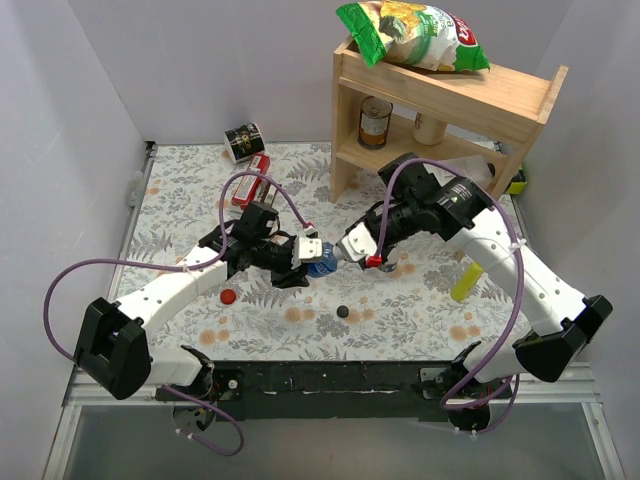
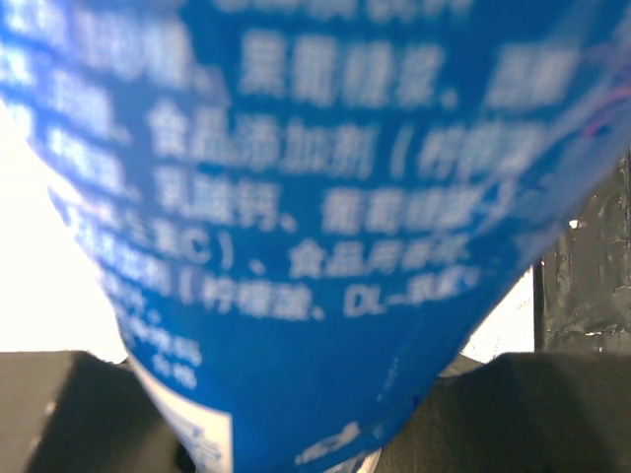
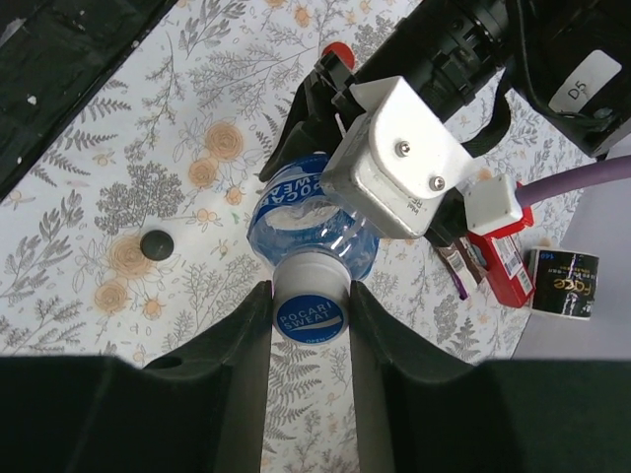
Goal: Screw on the bottle caps
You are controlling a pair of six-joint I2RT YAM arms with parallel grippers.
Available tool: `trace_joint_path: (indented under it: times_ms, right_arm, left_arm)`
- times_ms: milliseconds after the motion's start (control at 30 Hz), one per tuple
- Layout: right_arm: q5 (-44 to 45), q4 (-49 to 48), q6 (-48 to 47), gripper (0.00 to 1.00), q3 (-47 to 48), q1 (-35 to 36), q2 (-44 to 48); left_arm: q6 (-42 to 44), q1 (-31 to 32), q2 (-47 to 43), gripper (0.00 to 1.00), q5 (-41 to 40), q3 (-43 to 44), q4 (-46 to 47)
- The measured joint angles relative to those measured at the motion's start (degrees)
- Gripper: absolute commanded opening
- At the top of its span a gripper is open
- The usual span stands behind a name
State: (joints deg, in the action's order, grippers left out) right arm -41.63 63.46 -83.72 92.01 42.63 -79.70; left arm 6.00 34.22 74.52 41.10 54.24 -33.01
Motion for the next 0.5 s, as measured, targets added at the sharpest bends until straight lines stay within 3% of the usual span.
trace_joint_path:
  times_ms: [33, 67, 200, 367, 500]
  right_arm:
    - [0.1, 0.1, 0.0, 0.04, 0.0, 0.0, -0.2]
    - [0.2, 0.2, 0.2, 0.01, 0.0, 0.0, -0.4]
    - [0.8, 2.8, 7.3, 0.01, 5.1, -0.2, -4.6]
    - [-0.2, 9.0, 33.6, 0.01, 21.1, -3.2, -18.0]
    - [-3.7, 6.9, 55.6, 0.37, 21.0, -7.1, -22.6]
  left_arm:
    - [0.0, 0.0, 0.1, 0.0, -0.1, 0.0, 0.0]
    - [0.0, 0.0, 0.2, 0.0, -0.2, 0.0, -0.2]
    - [-1.4, -0.2, 0.2, 0.0, -1.1, 0.0, -0.3]
    - [-7.3, -1.4, 0.2, 0.0, -3.4, -0.3, 1.7]
    - [-11.5, -1.4, 0.2, 0.0, -6.1, -1.4, 1.4]
